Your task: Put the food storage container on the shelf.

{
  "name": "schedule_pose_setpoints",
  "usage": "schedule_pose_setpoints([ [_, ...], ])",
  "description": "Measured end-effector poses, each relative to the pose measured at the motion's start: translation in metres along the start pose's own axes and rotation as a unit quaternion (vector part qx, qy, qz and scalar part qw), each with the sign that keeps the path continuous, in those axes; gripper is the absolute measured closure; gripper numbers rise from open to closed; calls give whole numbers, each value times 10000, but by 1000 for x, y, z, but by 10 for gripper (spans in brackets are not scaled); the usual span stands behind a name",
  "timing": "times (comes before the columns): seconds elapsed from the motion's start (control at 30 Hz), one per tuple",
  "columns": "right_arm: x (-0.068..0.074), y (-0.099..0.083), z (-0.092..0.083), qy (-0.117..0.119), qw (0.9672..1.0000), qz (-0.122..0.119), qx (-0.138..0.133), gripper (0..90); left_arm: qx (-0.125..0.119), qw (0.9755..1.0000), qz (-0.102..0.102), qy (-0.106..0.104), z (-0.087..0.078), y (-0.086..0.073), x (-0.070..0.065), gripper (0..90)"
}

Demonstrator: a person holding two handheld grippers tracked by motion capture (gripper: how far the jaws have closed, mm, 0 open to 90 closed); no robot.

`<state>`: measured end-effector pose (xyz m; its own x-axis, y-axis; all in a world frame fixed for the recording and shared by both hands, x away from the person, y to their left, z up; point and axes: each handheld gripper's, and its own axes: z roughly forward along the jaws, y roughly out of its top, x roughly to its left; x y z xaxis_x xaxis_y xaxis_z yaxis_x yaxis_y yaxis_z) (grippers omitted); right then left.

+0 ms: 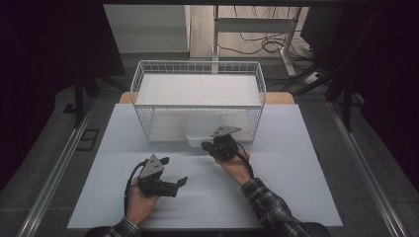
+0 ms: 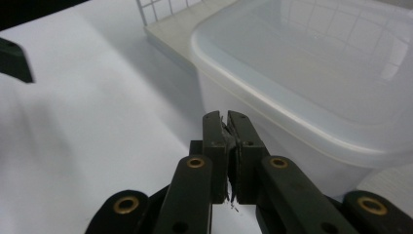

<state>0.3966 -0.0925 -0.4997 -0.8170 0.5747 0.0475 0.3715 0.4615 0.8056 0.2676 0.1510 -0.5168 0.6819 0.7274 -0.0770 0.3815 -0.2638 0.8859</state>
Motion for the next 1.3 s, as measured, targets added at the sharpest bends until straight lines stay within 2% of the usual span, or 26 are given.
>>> schedule_pose_setpoints([
  [0.2,-8,-1,8,-37,9999,126,30,865,29,10000,-52,0,1,-1,0,45],
  [0.47,-15,5,16,-113,9999,122,23,865,104,9999,-42,-92,4,-2,0,38],
  [0.8,-22,13,25,-231,9996,151,46,865,74,9996,-199,-186,5,-3,4,34],
  [1.0,-26,18,31,-276,9994,194,51,865,77,9995,-202,-233,7,-4,3,33],
  [1.13,-27,19,31,-291,9994,189,64,860,79,9995,-195,-243,6,-4,3,33],
  [1.3,-25,19,26,-269,9995,191,19,800,66,9994,-204,-260,6,-4,4,33],
])
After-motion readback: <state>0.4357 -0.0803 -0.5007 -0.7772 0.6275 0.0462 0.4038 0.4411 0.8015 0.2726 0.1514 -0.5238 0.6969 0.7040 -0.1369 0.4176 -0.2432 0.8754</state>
